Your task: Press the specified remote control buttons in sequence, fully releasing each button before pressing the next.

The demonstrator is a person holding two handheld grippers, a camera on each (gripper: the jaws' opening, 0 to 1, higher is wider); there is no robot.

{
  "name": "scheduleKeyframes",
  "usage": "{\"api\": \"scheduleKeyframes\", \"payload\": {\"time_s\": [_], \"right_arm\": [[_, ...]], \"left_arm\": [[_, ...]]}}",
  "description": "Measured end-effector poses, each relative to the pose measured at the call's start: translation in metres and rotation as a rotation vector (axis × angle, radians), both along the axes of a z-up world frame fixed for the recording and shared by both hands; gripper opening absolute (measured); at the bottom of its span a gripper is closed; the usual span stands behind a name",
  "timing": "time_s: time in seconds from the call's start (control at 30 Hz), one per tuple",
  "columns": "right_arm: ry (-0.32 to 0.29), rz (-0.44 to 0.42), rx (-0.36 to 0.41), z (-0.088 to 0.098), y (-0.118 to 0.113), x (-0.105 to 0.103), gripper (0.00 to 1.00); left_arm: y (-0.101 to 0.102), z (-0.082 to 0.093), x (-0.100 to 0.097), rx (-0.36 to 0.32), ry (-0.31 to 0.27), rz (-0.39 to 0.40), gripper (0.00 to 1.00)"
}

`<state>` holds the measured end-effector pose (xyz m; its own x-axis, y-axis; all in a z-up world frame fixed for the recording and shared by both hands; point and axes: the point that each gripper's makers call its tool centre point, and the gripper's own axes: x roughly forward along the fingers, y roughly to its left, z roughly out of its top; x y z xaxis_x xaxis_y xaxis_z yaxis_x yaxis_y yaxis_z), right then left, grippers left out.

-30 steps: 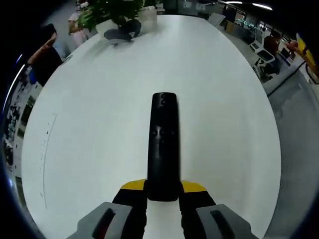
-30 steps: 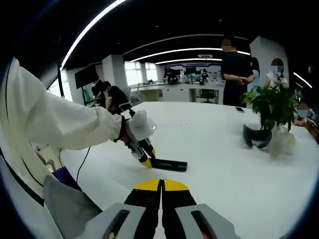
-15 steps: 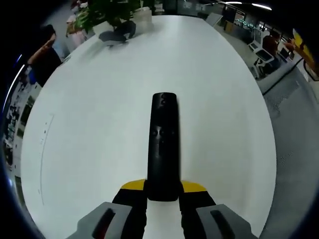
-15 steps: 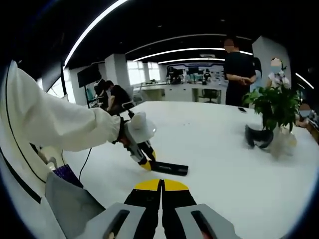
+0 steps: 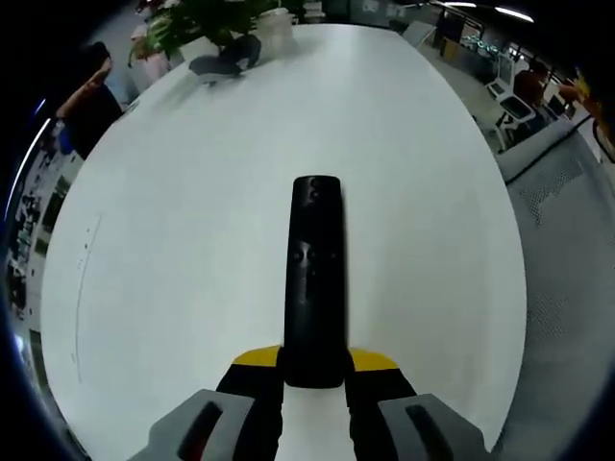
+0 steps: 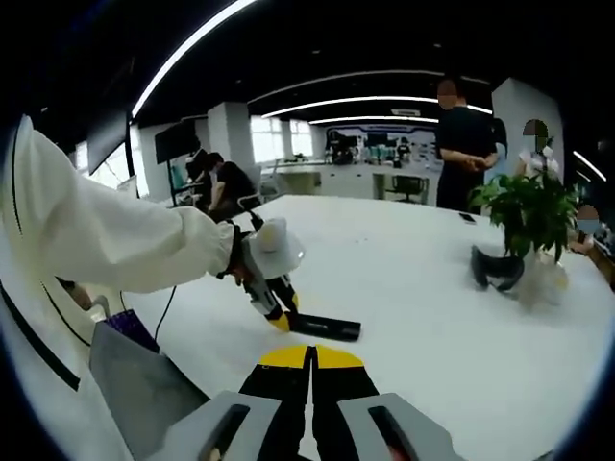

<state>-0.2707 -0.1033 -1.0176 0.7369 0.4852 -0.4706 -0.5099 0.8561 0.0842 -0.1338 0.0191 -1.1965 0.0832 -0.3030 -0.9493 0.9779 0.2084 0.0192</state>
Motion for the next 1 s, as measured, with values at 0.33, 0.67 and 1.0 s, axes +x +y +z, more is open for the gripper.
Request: {"api": "scheduleKeyframes", "payload": {"time_s": [0.33, 0.67, 1.0], "right_arm": [[-0.004, -0.019, 0.002, 0.000, -0.005, -0.002, 0.00], [0.006, 0.017, 0.001, 0.000, 0.003, -0.005, 0.00], [0.007, 0.036, -0.013, 0.000, 0.008, -0.005, 0.00]], "left_arm": [[-0.001, 0.000, -0.017, 0.013, 0.002, 0.013, 0.24], [-0.002, 0.001, -0.032, -0.027, -0.002, 0.043, 0.24], [-0.007, 0.001, -0.050, -0.027, -0.001, 0.029, 0.24]]}}
